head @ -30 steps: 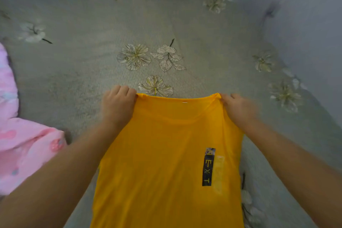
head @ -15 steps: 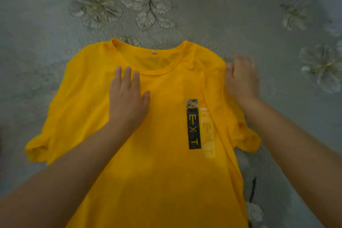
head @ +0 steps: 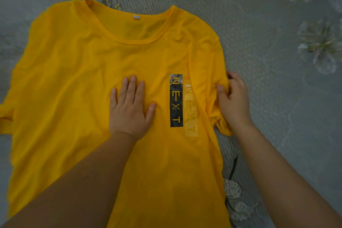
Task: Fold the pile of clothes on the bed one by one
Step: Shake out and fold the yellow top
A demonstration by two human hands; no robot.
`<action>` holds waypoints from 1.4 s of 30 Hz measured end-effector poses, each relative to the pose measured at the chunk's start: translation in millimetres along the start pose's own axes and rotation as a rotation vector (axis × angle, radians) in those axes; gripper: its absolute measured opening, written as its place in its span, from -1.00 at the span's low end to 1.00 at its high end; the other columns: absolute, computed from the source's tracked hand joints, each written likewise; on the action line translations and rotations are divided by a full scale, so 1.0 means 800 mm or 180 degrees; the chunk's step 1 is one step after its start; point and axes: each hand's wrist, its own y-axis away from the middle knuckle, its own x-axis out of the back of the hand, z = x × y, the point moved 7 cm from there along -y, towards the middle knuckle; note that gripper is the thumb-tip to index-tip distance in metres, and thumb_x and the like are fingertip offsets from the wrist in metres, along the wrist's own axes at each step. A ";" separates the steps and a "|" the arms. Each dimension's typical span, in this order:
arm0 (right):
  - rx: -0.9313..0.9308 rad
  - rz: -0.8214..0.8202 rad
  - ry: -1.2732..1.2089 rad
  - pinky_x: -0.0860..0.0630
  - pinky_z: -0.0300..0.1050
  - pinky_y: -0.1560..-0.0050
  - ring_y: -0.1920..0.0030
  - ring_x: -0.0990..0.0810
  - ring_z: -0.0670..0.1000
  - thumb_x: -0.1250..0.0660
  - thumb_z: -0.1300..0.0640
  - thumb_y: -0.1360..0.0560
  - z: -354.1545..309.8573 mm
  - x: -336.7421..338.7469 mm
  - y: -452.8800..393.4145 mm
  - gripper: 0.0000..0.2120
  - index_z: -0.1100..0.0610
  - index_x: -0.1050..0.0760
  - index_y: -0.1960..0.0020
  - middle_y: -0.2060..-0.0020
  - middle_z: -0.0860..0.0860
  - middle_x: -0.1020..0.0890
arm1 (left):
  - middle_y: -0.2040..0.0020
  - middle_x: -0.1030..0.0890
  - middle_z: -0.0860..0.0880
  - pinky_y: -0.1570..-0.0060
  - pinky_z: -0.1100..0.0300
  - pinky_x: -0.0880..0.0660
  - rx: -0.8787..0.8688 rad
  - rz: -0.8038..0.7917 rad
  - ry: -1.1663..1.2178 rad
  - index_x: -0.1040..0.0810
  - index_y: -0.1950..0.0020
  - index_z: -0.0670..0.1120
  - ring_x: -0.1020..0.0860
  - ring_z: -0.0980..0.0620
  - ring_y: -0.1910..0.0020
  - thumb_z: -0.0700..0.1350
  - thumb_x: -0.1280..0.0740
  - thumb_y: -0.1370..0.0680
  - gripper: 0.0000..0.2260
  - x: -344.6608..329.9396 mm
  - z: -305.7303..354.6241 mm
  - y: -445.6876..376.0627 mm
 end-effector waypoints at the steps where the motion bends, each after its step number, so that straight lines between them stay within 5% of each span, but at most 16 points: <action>1: -0.0081 0.0309 -0.0325 -0.29 -0.14 0.05 0.00 -0.47 0.14 -0.22 0.22 -0.52 -0.002 0.017 -0.002 -0.86 0.29 -0.45 0.00 0.09 0.15 -0.55 | -0.52 0.02 -0.08 -0.38 0.09 0.30 0.0009 -0.0012 -0.0019 -0.03 -0.50 -0.09 0.13 0.00 -0.49 0.25 0.29 -0.39 -0.25 0.000 -0.001 0.001; 4: -0.0144 0.1027 -0.0550 -0.18 -0.22 0.26 0.18 -0.40 0.03 -0.13 0.21 -0.46 0.002 0.065 -0.015 -0.86 0.22 -0.35 0.00 0.31 -0.05 -0.39 | -0.51 -0.05 -0.11 -0.39 0.07 0.24 0.0031 0.0076 0.0021 -0.08 -0.49 -0.11 0.02 -0.06 -0.49 0.23 0.24 -0.42 -0.28 0.002 -0.004 0.000; 9: 0.0169 0.1000 0.0235 -0.36 0.03 0.07 0.05 -0.48 0.27 -0.20 0.23 -0.48 0.001 0.083 -0.031 -0.71 0.44 -0.40 -0.09 0.02 0.37 -0.47 | -0.48 -0.14 -0.16 -0.37 0.07 0.20 0.0024 0.0057 0.0059 -0.16 -0.46 -0.16 -0.08 -0.11 -0.47 0.20 0.16 -0.45 -0.31 0.004 -0.002 -0.001; 14: -0.1490 0.0588 0.0075 -0.23 -0.11 -0.13 -0.22 -0.40 0.20 -0.18 0.11 -0.57 0.071 0.059 -0.027 -0.65 0.38 -0.43 -0.19 -0.20 0.30 -0.44 | -0.46 -0.20 -0.21 -0.37 0.00 0.12 0.0003 -0.0081 0.0058 -0.22 -0.44 -0.20 -0.15 -0.18 -0.45 0.18 0.11 -0.47 -0.33 0.005 0.000 -0.002; 16: -0.1629 0.0278 0.0282 -0.18 -0.13 -0.21 -0.29 -0.32 0.18 -0.26 0.03 -0.52 0.068 0.043 -0.027 -0.58 0.36 -0.44 -0.19 -0.26 0.27 -0.37 | -0.46 -0.20 -0.20 -0.36 0.02 0.15 0.0018 -0.0160 -0.0008 -0.22 -0.44 -0.19 -0.15 -0.17 -0.45 0.19 0.12 -0.47 -0.33 0.005 -0.001 -0.002; 18: -0.1518 -0.0043 0.0420 -0.18 -0.07 -0.28 -0.32 -0.29 0.18 -0.30 0.02 -0.49 0.051 0.029 -0.030 -0.57 0.36 -0.45 -0.17 -0.28 0.27 -0.33 | -0.45 -0.21 -0.21 -0.35 0.03 0.14 0.0023 -0.0194 -0.0001 -0.24 -0.43 -0.19 -0.16 -0.17 -0.45 0.18 0.10 -0.46 -0.33 0.006 0.000 -0.004; 20: -0.1224 -0.0007 0.0114 -0.31 -0.14 -0.08 -0.16 -0.43 0.13 -0.31 0.13 -0.49 0.030 0.033 -0.033 -0.78 0.31 -0.50 0.05 -0.08 0.23 -0.47 | -0.45 -0.23 -0.21 -0.34 0.03 0.13 0.0024 -0.0241 0.0003 -0.26 -0.42 -0.20 -0.18 -0.18 -0.44 0.18 0.09 -0.46 -0.33 0.006 0.001 -0.004; 22: -0.0662 0.0768 -0.0224 -0.24 -0.24 0.17 0.08 -0.44 0.06 -0.30 0.23 -0.48 0.002 0.073 -0.034 -0.90 0.25 -0.42 0.16 0.16 0.17 -0.46 | -0.42 -0.26 -0.24 -0.33 0.02 0.09 0.0004 -0.0264 -0.0033 -0.29 -0.40 -0.23 -0.22 -0.21 -0.41 0.16 0.06 -0.46 -0.34 0.006 0.002 -0.005; 25: 0.0002 0.1571 0.0360 -0.28 -0.14 0.01 -0.06 -0.45 0.16 -0.33 0.24 -0.43 -0.020 0.113 -0.020 -0.70 0.42 -0.41 -0.06 0.00 0.34 -0.49 | -0.39 -0.31 -0.28 -0.32 0.01 0.05 -0.0007 -0.0262 -0.0073 -0.33 -0.37 -0.26 -0.27 -0.25 -0.38 0.15 0.04 -0.46 -0.35 0.008 0.004 -0.006; 28: -0.1083 0.0935 0.1082 -0.14 0.08 -0.30 -0.40 -0.16 0.17 -0.28 0.05 -0.50 0.033 0.092 -0.021 -0.41 0.31 -0.19 -0.40 -0.41 0.28 -0.17 | -0.42 -0.26 -0.27 -0.34 0.02 0.10 0.0019 -0.0340 -0.0080 -0.28 -0.40 -0.24 -0.20 -0.23 -0.42 0.17 0.08 -0.45 -0.33 0.007 0.004 -0.005; 30: -0.1890 0.0738 0.1070 -0.05 0.12 -0.37 -0.46 -0.05 0.17 -0.17 -0.01 -0.55 0.074 0.086 -0.009 -0.41 0.25 -0.08 -0.46 -0.47 0.22 -0.06 | -0.43 -0.24 -0.26 -0.34 0.02 0.12 0.0022 -0.0346 -0.0085 -0.27 -0.41 -0.23 -0.17 -0.22 -0.43 0.18 0.10 -0.45 -0.32 0.006 0.004 -0.006; 36: -0.2244 0.0467 0.0649 -0.17 0.20 -0.35 -0.41 -0.18 0.18 -0.24 -0.10 -0.50 0.101 0.065 0.014 -0.45 0.33 -0.37 -0.27 -0.39 0.22 -0.24 | -0.44 -0.22 -0.26 -0.35 0.01 0.12 0.0018 -0.0290 -0.0044 -0.26 -0.41 -0.24 -0.15 -0.22 -0.44 0.18 0.09 -0.45 -0.32 0.003 0.002 -0.006; 39: -0.2146 0.0521 0.0530 -0.20 0.02 -0.33 -0.37 -0.24 0.16 -0.27 0.02 -0.51 0.097 0.061 0.007 -0.54 0.35 -0.41 -0.24 -0.36 0.21 -0.28 | -0.41 -0.27 -0.29 -0.34 0.02 0.08 0.0005 -0.0239 -0.0014 -0.30 -0.39 -0.26 -0.20 -0.26 -0.41 0.16 0.05 -0.46 -0.34 0.004 0.004 -0.006; 42: -0.1832 0.1198 -0.0261 -0.34 -0.19 0.00 0.03 -0.47 0.00 -0.23 0.17 -0.54 0.072 0.076 -0.004 -0.72 0.39 -0.44 -0.10 0.02 0.14 -0.51 | -0.37 -0.32 -0.31 -0.31 0.01 0.05 -0.0017 -0.0187 0.0009 -0.34 -0.36 -0.29 -0.26 -0.29 -0.37 0.14 0.01 -0.46 -0.36 0.005 0.005 -0.006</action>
